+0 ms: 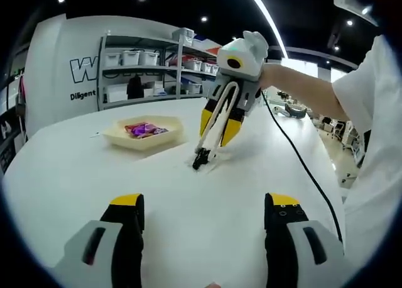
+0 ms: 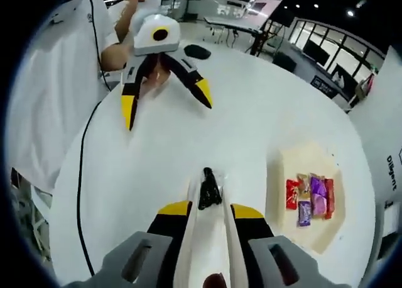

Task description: Place the target food into the container with the food tongs after gripping and lifting it, then release it inside without dropping or visibly crushing the food.

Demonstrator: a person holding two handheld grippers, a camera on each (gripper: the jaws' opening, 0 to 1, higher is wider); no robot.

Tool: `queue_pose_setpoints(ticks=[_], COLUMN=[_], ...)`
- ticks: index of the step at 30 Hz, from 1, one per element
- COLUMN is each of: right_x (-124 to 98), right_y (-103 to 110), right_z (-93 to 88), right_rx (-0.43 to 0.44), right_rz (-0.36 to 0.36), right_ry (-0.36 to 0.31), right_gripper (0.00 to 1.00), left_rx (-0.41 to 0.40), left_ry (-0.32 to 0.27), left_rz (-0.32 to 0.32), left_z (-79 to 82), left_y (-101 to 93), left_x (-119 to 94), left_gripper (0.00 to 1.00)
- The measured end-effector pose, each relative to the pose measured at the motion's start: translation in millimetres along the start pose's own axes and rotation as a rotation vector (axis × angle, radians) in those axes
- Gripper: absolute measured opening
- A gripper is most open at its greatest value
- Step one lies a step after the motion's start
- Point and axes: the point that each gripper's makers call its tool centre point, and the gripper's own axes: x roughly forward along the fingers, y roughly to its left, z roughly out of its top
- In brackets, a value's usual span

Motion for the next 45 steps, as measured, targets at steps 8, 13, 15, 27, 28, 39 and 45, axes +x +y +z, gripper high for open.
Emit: queue_pose_setpoints(ticks=[8, 13, 15, 27, 28, 39, 45], right_x=[2, -1, -5, -28, -29, -44, -49], right_y=[0, -4, -5, -24, -26, -55, -74], right_z=[3.5, 4.7, 8.0, 25.6, 26.9, 37.0, 37.1], right_rx=[-0.063, -0.091, -0.089, -0.113, -0.117, -0.122, -0.106], right_rz=[0.026, 0.027, 0.031, -0.004, -0.009, -0.056, -0.083], right_ry=[0.069, 0.099, 0.097, 0.068, 0.067, 0.053, 0.045], right_gripper=[0.14, 0.14, 0.14, 0.14, 0.14, 0.14, 0.14], left_rx=[0.003, 0.002, 0.002, 0.002, 0.002, 0.0, -0.001], left_ry=[0.0, -0.003, -0.003, -0.003, -0.003, -0.003, -0.003], left_rz=[0.003, 0.005, 0.007, 0.007, 0.007, 0.015, 0.018], left_z=[0.4, 1.4, 1.7, 1.3, 1.2, 1.3, 1.6], left_y=[1.4, 2.5, 3.0, 3.9, 3.8, 6.6, 8.4], left_x=[-2, -3, -3, -3, -3, -6, -6], left_gripper=[0.76, 0.76, 0.76, 0.76, 0.76, 0.76, 0.76])
